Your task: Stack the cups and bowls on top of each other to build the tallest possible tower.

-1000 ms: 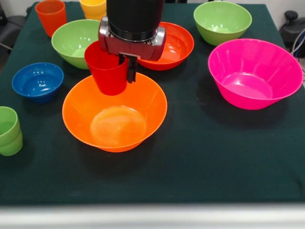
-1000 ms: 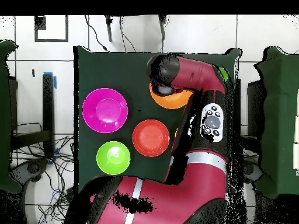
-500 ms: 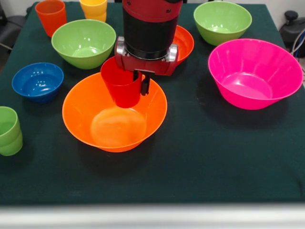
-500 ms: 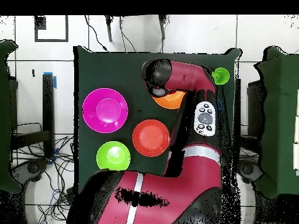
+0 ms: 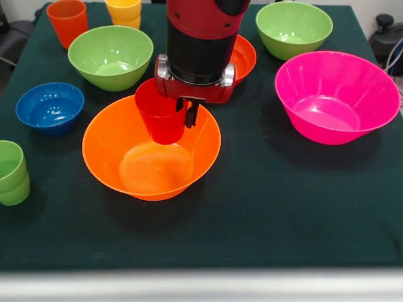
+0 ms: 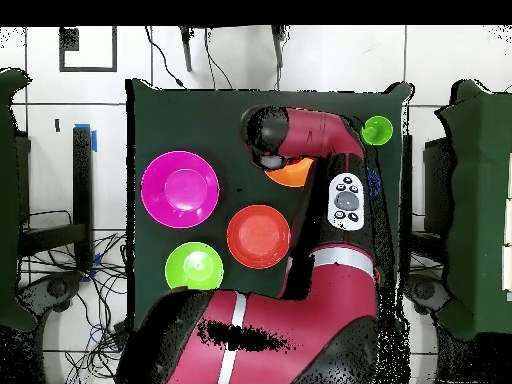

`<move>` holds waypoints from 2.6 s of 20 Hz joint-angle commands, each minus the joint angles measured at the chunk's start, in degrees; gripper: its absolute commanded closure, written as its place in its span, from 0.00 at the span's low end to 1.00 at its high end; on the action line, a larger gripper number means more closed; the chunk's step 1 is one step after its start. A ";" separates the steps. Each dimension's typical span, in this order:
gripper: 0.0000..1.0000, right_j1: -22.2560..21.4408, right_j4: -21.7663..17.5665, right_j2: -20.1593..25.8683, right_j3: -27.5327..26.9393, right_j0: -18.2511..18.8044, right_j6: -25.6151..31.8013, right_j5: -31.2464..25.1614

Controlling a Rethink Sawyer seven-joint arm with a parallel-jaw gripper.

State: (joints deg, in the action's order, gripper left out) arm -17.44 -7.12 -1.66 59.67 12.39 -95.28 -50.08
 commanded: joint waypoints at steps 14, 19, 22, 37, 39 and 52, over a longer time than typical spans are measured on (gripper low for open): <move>1.00 2.82 -6.13 9.98 -0.10 2.49 10.51 3.58; 1.00 2.70 -6.98 10.79 0.94 3.48 11.15 4.71; 1.00 2.91 -7.58 11.02 0.90 3.81 11.18 4.93; 1.00 3.77 -11.39 13.17 0.02 5.65 12.23 5.39; 1.00 3.83 -11.54 13.56 -0.15 5.82 12.14 5.25; 1.00 4.96 -11.75 14.68 -0.47 6.10 10.49 5.75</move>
State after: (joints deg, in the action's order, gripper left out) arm -13.36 -15.52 6.81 59.63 17.94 -95.28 -46.73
